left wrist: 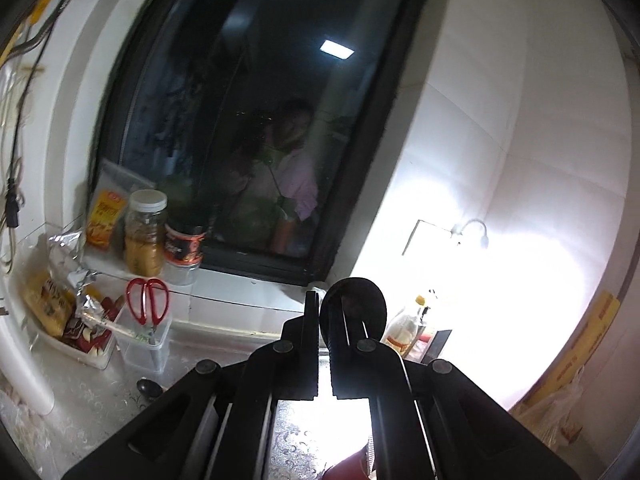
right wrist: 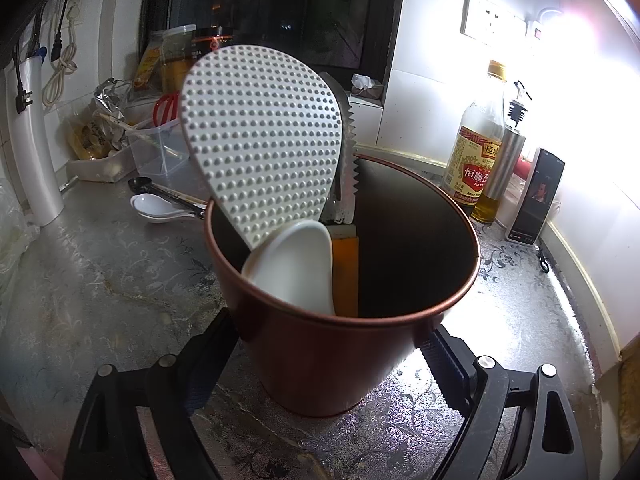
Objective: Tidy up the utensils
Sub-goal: 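Lower the black spoon handle-first into the red holder with the left tool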
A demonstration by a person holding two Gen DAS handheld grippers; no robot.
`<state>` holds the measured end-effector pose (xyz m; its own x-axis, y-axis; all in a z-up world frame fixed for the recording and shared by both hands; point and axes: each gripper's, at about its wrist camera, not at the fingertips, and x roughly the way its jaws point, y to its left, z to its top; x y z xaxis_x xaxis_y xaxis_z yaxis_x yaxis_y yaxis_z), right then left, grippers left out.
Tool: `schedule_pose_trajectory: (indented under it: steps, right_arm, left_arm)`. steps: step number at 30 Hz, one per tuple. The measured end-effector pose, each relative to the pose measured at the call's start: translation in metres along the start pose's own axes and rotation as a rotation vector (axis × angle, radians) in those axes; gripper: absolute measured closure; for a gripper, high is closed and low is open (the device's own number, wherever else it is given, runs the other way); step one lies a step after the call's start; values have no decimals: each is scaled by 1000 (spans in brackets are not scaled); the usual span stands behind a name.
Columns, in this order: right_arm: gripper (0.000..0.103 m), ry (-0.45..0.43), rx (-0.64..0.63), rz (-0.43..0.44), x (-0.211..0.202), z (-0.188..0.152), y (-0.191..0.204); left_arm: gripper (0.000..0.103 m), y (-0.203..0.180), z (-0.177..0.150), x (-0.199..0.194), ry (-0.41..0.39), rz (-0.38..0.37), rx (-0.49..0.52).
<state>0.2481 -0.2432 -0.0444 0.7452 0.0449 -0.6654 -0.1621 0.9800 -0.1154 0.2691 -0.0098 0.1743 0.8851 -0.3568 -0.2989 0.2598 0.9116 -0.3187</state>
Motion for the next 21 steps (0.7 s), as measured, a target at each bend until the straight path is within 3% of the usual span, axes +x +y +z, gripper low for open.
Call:
schedule_pose_trajectory:
  steps: [14,21]
  right_arm:
    - [12,2,-8,-3,-1,0,-1]
    - [12,2,-8,-3,-1,0,-1]
  left_arm:
    - [100,-55,-55,42,132,-14,184]
    - [99,-68,-75,52,218,-58,217]
